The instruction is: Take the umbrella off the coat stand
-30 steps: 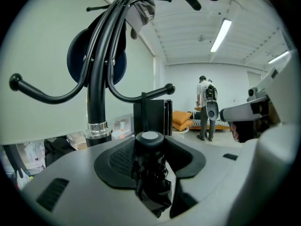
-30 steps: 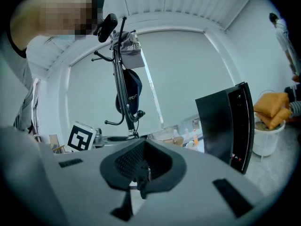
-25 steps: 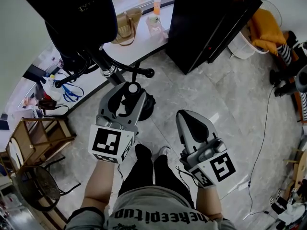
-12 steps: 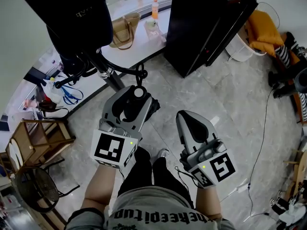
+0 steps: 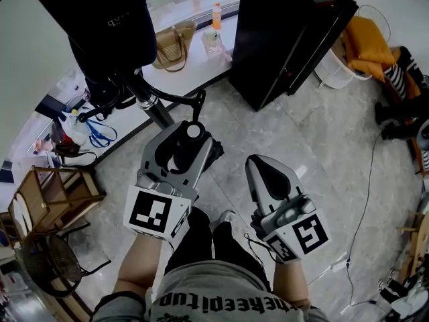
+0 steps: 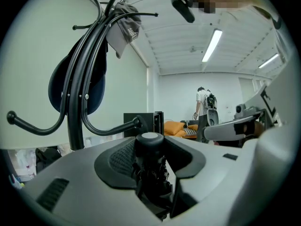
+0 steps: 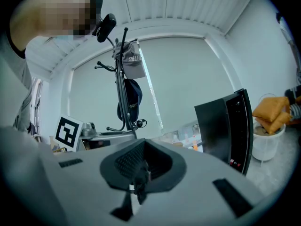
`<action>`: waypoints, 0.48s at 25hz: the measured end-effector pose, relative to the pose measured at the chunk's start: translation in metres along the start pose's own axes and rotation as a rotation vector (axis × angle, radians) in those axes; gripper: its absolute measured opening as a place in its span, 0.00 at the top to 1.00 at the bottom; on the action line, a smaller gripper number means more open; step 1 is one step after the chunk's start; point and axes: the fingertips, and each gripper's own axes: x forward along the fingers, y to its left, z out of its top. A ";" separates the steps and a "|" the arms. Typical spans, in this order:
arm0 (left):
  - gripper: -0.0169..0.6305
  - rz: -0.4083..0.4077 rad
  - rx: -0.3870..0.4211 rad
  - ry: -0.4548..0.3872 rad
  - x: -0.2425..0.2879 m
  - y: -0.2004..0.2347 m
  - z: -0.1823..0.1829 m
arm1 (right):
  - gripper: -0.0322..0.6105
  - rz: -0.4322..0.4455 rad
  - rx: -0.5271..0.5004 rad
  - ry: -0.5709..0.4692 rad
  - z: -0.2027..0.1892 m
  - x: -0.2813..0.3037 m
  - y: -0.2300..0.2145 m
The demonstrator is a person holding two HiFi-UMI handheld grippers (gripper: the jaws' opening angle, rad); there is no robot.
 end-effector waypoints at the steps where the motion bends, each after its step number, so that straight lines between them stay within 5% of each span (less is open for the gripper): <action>1: 0.67 -0.001 0.000 -0.002 0.000 -0.001 0.001 | 0.93 0.000 0.000 -0.002 0.000 -0.001 0.000; 12: 0.67 -0.043 0.008 -0.005 0.001 -0.016 0.006 | 0.93 -0.016 -0.014 -0.008 0.004 -0.008 -0.001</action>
